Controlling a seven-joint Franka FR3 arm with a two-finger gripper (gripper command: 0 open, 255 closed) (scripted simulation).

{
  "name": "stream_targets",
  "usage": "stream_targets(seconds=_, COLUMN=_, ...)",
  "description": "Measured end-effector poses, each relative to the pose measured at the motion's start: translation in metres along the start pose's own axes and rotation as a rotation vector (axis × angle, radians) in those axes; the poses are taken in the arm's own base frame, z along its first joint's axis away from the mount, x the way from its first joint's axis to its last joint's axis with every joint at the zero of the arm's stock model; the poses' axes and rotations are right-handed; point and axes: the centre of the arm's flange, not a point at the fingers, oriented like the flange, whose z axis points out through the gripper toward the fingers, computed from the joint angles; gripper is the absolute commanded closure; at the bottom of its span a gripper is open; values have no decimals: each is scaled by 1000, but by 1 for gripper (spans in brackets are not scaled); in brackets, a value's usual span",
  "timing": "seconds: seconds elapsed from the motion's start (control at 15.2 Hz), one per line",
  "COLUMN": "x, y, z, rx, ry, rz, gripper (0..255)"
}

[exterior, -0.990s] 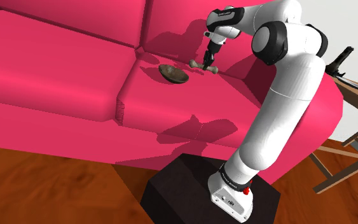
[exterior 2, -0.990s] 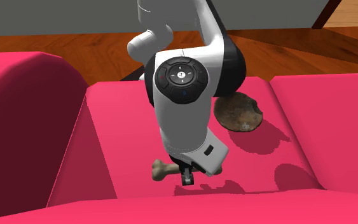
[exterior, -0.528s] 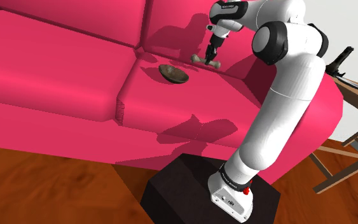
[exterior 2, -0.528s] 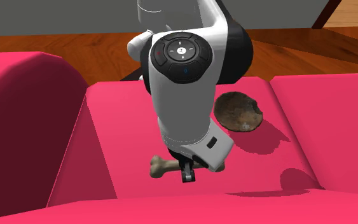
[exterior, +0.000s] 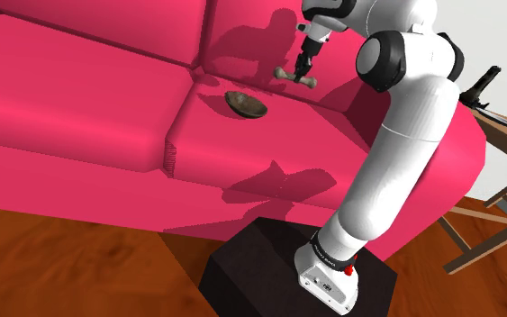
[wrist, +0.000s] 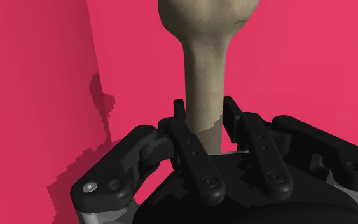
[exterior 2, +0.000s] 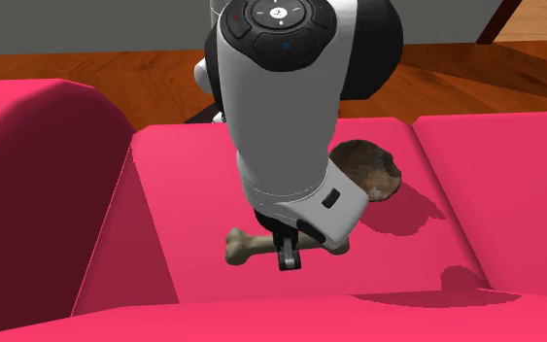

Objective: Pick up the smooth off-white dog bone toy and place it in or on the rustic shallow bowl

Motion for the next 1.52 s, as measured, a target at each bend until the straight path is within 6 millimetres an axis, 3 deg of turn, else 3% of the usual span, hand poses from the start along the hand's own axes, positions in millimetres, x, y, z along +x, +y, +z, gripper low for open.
stream_targets(seconds=0.13, x=1, y=1, z=-9, rx=0, ry=0, rz=0, gripper=255)
stream_targets(seconds=0.33, x=19, y=-18, z=-15, rx=0, ry=1, rz=-1, gripper=255)
stream_targets(seconds=1.52, x=199, y=-175, z=-17, rx=1, ry=0, rz=-2, gripper=255)
